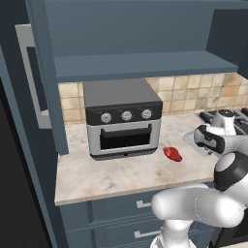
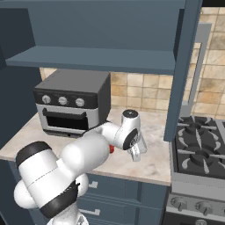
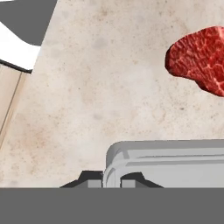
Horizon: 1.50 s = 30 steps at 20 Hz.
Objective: Retrieve the tupperware from the cabinet, then place the raw meat into the tupperware to avoid contamination.
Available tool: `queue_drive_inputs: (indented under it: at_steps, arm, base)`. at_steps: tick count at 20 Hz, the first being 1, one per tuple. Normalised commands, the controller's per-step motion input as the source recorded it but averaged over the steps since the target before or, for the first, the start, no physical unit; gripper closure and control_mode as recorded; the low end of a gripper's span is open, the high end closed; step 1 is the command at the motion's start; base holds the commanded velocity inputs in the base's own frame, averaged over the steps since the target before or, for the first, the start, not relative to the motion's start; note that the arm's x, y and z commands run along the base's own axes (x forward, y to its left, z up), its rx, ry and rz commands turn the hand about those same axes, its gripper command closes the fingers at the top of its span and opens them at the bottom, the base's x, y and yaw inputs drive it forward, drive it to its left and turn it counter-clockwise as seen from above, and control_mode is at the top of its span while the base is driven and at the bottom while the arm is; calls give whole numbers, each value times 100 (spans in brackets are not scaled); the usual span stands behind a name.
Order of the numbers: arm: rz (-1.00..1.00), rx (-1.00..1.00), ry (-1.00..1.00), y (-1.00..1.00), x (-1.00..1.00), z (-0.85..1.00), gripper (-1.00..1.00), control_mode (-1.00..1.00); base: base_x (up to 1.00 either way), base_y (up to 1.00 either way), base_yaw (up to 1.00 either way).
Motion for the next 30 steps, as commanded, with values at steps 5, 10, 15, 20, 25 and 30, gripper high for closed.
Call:
queue_drive_inputs:
  at_steps: [5, 10, 15, 20, 25, 30]
  arm:
    - [0, -5, 2, 0, 27, -44, 100, -100]
    - [0, -5, 4, 0, 20, -33, 100, -100]
    - [0, 0, 1, 0, 13, -10, 100, -100]
    - [0, 0, 1, 0, 11, -11, -100, -100]
    - [0, 0, 0, -1, 1, -3, -100, -100]
    - [0, 0, 0, 0, 0, 0, -100, -100]
  base:
    - [0, 0, 0]
    - [0, 0, 0]
    - [0, 0, 0]
    - [0, 0, 0]
    - [0, 0, 0]
    - [0, 0, 0]
